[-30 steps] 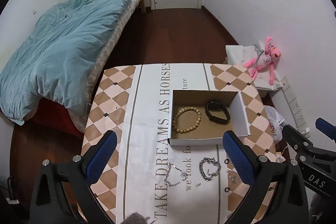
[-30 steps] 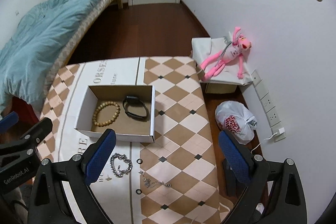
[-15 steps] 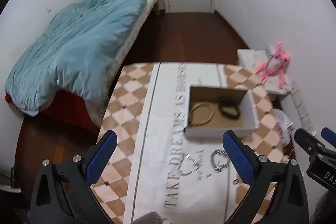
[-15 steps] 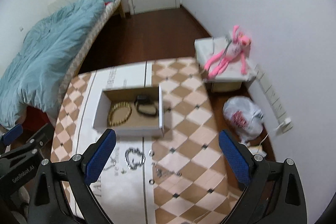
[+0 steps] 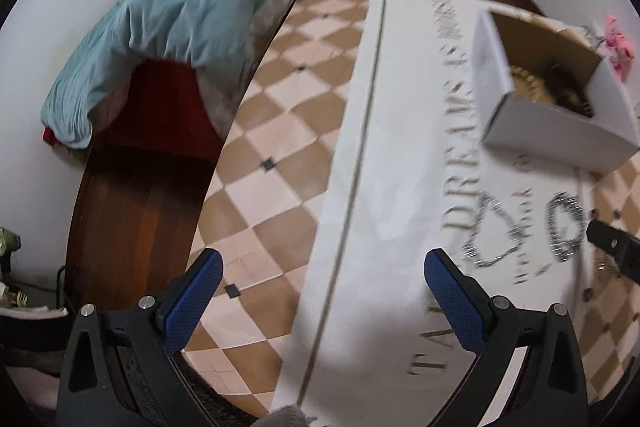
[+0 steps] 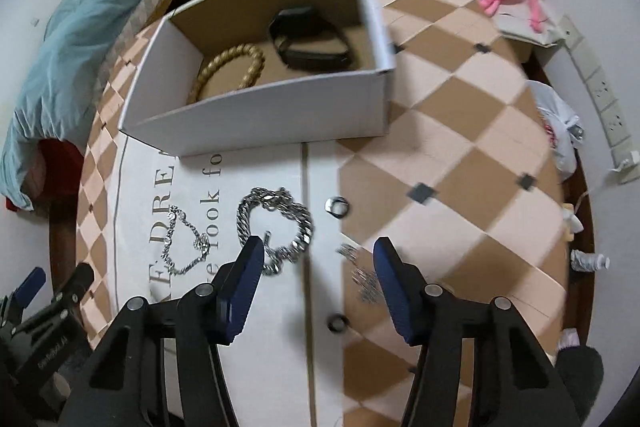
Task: Organize jewelry
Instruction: 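Grasp the thick silver chain bracelet with the right tool while the left grasps the heart necklace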
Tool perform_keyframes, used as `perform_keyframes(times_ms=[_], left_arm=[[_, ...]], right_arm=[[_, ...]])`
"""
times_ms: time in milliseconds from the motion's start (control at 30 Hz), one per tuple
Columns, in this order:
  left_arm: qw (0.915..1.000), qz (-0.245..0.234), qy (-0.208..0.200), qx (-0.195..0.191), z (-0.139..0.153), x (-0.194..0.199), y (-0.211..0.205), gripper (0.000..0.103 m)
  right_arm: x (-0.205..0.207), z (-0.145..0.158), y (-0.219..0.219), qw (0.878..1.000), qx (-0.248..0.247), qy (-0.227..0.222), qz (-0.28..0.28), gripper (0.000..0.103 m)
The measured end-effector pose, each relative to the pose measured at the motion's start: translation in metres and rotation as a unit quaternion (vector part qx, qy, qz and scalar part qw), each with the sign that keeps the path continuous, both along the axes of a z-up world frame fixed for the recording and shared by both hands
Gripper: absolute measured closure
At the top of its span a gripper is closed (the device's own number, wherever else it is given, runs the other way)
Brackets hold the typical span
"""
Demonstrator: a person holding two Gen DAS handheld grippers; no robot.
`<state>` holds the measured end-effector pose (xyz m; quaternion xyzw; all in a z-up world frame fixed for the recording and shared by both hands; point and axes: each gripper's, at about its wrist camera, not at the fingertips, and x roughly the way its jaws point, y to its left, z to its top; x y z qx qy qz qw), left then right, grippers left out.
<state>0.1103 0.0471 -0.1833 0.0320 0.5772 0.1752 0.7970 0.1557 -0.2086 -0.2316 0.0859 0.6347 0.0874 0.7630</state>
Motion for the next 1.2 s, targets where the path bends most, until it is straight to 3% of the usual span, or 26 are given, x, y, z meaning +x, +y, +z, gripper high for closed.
perform_keyframes(times_ms=[167, 267, 300, 433, 667, 900, 1067, 1167, 1200], left_arm=[[0.9998, 0.007, 0.017, -0.003, -0.013, -0.002, 0.010, 0.000], [0.9996, 0.004, 0.026, -0.009, -0.018, -0.003, 0.011, 0.000], [0.9995, 0.003, 0.028, -0.012, -0.019, -0.003, 0.011, 0.000], [0.9993, -0.008, 0.031, -0.019, -0.020, -0.004, 0.005, 0.000], [0.9980, -0.038, 0.024, -0.046, -0.018, 0.001, -0.014, 0.000], [0.9896, -0.073, 0.041, -0.117, -0.033, 0.017, -0.044, 0.002], [0.9850, -0.106, 0.060, -0.122, -0.048, 0.027, -0.071, 0.029], [0.9829, -0.127, 0.043, -0.127, -0.045, 0.027, -0.081, 0.049], [0.9813, -0.136, 0.038, -0.131, -0.043, 0.028, -0.085, 0.070]], right_arm=[[0.009, -0.016, 0.027, 0.999, -0.033, -0.016, 0.038, 0.050], [0.010, -0.015, 0.042, 0.995, -0.066, -0.041, 0.065, 0.074], [0.012, -0.015, 0.043, 0.994, -0.069, -0.043, 0.070, 0.092], [0.012, -0.014, 0.041, 0.995, -0.053, -0.041, 0.069, 0.093], [-0.004, 0.016, -0.007, 0.998, 0.009, -0.054, 0.002, 0.093], [-0.015, 0.031, -0.045, 0.997, 0.011, -0.062, -0.041, 0.093], [-0.015, 0.019, -0.066, 0.996, 0.007, -0.045, -0.070, 0.093], [-0.019, 0.016, -0.072, 0.996, 0.005, -0.041, -0.078, 0.093], [-0.020, 0.016, -0.073, 0.996, 0.004, -0.042, -0.079, 0.093]])
